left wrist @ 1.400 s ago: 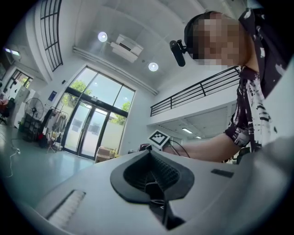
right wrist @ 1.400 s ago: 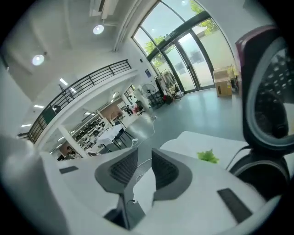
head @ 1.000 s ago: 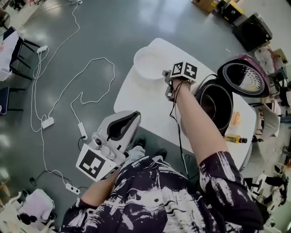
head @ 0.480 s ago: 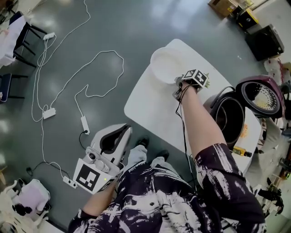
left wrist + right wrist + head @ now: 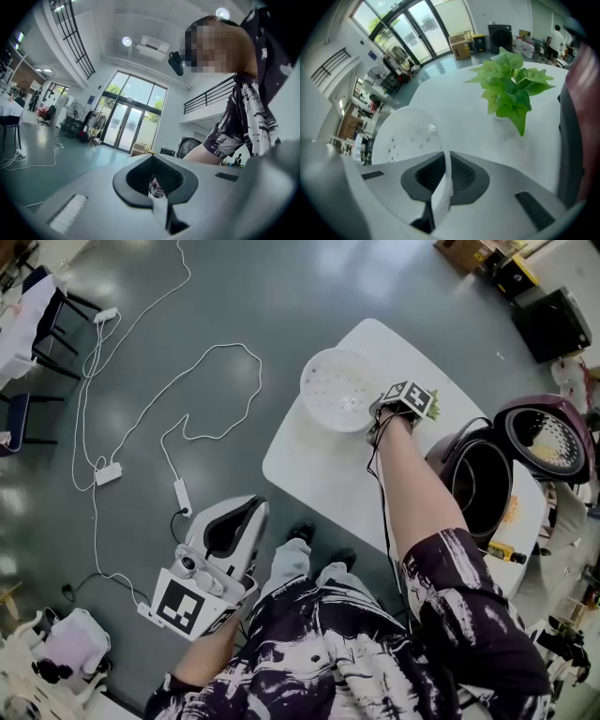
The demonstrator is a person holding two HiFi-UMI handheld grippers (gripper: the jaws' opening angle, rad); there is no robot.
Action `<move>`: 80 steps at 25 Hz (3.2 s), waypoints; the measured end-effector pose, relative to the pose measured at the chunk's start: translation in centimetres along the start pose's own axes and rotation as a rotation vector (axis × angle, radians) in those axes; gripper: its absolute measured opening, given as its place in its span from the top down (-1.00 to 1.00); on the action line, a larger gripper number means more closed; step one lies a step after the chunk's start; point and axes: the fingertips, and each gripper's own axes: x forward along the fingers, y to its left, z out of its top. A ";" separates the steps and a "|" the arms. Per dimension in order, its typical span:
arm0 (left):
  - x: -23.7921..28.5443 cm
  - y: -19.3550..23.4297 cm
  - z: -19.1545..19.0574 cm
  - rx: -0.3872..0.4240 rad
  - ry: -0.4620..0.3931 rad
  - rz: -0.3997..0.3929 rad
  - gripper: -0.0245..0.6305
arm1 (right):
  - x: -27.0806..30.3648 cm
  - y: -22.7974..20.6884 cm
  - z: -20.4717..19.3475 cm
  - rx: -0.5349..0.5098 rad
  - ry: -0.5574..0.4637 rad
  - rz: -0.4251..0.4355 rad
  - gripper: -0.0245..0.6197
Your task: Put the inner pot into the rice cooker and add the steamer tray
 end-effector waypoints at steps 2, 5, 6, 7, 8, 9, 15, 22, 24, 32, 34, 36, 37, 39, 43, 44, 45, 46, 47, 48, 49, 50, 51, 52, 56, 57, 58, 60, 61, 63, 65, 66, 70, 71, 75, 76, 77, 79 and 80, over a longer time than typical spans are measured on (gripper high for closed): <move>0.4 -0.1 -0.3 0.003 0.000 -0.011 0.91 | 0.3 -0.1 -0.6 -0.046 0.019 0.002 0.88; 0.7 -1.0 0.3 0.007 -0.001 -0.036 0.91 | -0.7 0.3 -1.6 -0.061 0.031 0.036 0.89; 0.9 -1.4 0.5 0.009 -0.003 -0.045 0.91 | -1.3 0.6 -1.9 -0.080 0.037 0.047 0.89; 1.2 -1.8 0.7 0.012 -0.005 -0.056 0.91 | -1.8 1.2 -1.9 -0.101 0.038 0.063 0.89; 1.6 -2.1 0.7 0.015 -0.007 -0.068 0.91 | -2.4 1.9 -1.9 -0.120 0.035 0.087 0.89; 2.0 -2.4 0.7 0.018 -0.007 -0.080 0.91 | -2.9 2.9 -1.8 -0.139 0.030 0.118 0.89; 6.1 -4.4 1.5 0.052 -0.017 -0.186 0.91 | -9.7 9.1 -0.8 -0.267 -0.020 0.318 0.89; 11.5 -9.8 3.6 0.103 -0.042 -0.361 0.91 | -21.5 7.4 1.6 -0.363 -0.137 0.366 0.89; 13.1 -12.1 4.1 0.110 -0.059 -0.417 0.91 | -24.9 4.6 2.2 -0.367 -0.177 0.350 0.89; 18.5 -23.7 4.3 0.128 -0.089 -0.589 0.91 | -35.2 -14.3 3.9 -0.257 -0.275 0.217 0.89; 18.9 -24.6 4.2 0.124 -0.083 -0.620 0.91 | -35.6 -17.6 4.0 -0.194 -0.285 0.172 0.89; 19.2 -25.8 4.0 0.124 -0.075 -0.642 0.91 | -35.6 -20.9 4.0 -0.157 -0.275 0.122 0.89; 19.3 -26.4 3.9 0.125 -0.070 -0.649 0.91 | -35.5 -22.4 3.9 -0.146 -0.266 0.098 0.89; 19.4 -27.3 3.4 0.127 -0.059 -0.658 0.91 | -34.9 -25.0 3.5 -0.125 -0.249 0.056 0.89; 19.2 -27.8 2.3 0.130 -0.041 -0.653 0.91 | -33.2 -28.6 2.6 -0.094 -0.215 -0.011 0.89; 19.1 -27.7 2.1 0.131 -0.039 -0.648 0.91 | -32.7 -29.2 2.3 -0.093 -0.207 -0.023 0.89; 18.9 -27.6 1.9 0.133 -0.037 -0.642 0.91 | -32.3 -29.5 2.0 -0.095 -0.200 -0.030 0.89; 18.6 -27.5 1.8 0.136 -0.036 -0.636 0.91 | -31.8 -29.7 1.7 -0.098 -0.193 -0.035 0.89; 18.4 -27.4 1.6 0.137 -0.036 -0.631 0.91 | -31.4 -29.8 1.4 -0.102 -0.187 -0.037 0.89; 18.2 -27.4 1.6 0.138 -0.036 -0.627 0.91 | -31.1 -29.8 1.2 -0.108 -0.181 -0.040 0.89; 18.2 -27.4 1.5 0.139 -0.036 -0.622 0.91 | -30.7 -29.9 1.1 -0.113 -0.174 -0.045 0.89; 18.3 -27.4 1.5 0.139 -0.034 -0.618 0.91 | -30.5 -29.9 1.2 -0.118 -0.167 -0.050 0.89; 18.4 -27.3 1.5 0.139 -0.031 -0.614 0.91 | -30.2 -29.9 1.2 -0.124 -0.159 -0.056 0.89; 18.4 -27.3 1.6 0.138 -0.029 -0.610 0.91 | -30.1 -29.9 1.3 -0.131 -0.153 -0.063 0.89; 18.5 -26.7 1.8 0.135 -0.025 -0.596 0.91 | -29.9 -29.9 1.8 -0.198 -0.127 -0.125 0.88; 18.6 -26.5 1.9 0.134 -0.025 -0.593 0.91 | -29.9 -29.8 2.0 -0.215 -0.121 -0.141 0.88; 18.6 -26.4 1.9 0.132 -0.025 -0.593 0.91 | -29.9 -29.8 2.1 -0.231 -0.114 -0.152 0.88; 18.7 -26.4 1.8 0.129 -0.025 -0.594 0.91 | -29.8 -29.7 2.2 -0.272 -0.096 -0.174 0.87; 18.7 -26.4 1.8 0.127 -0.026 -0.596 0.91 | -29.6 -29.8 2.1 -0.303 -0.083 -0.188 0.85; 18.7 -26.5 1.8 0.125 -0.027 -0.601 0.91 | -29.5 -29.8 1.7 -0.378 -0.054 -0.219 0.80; 18.6 -26.7 1.9 0.124 -0.028 -0.608 0.91 | -29.4 -29.8 1.3 -0.440 -0.029 -0.235 0.73; 18.6 -26.7 1.9 0.123 -0.029 -0.611 0.91 | -29.4 -29.8 1.1 -0.463 -0.019 -0.236 0.71; 18.4 -27.1 1.9 0.120 -0.031 -0.624 0.91 | -29.6 -30.1 0.3 -0.510 0.006 -0.235 0.62; 18.3 -27.4 1.8 0.121 -0.030 -0.628 0.91 | -29.8 -30.1 0.2 -0.519 0.009 -0.231 0.59; 18.2 -28.6 2.1 0.125 -0.035 -0.648 0.91 | -30.7 -30.1 -0.1 -0.561 0.010 -0.221 0.45; 18.1 -28.9 2.1 0.126 -0.035 -0.654 0.91 | -31.1 -30.2 0.0 -0.577 0.004 -0.233 0.45; 18.0 -29.2 2.2 0.128 -0.036 -0.659 0.91 | -31.5 -30.4 0.3 -0.592 -0.007 -0.248 0.45; 17.9 -29.7 2.2 0.131 -0.036 -0.667 0.91 | -32.5 -30.3 0.8 -0.602 -0.047 -0.253 0.45; 17.8 -29.9 2.2 0.133 -0.034 -0.669 0.91 | -33.1 -29.9 1.1 -0.594 -0.077 -0.231 0.45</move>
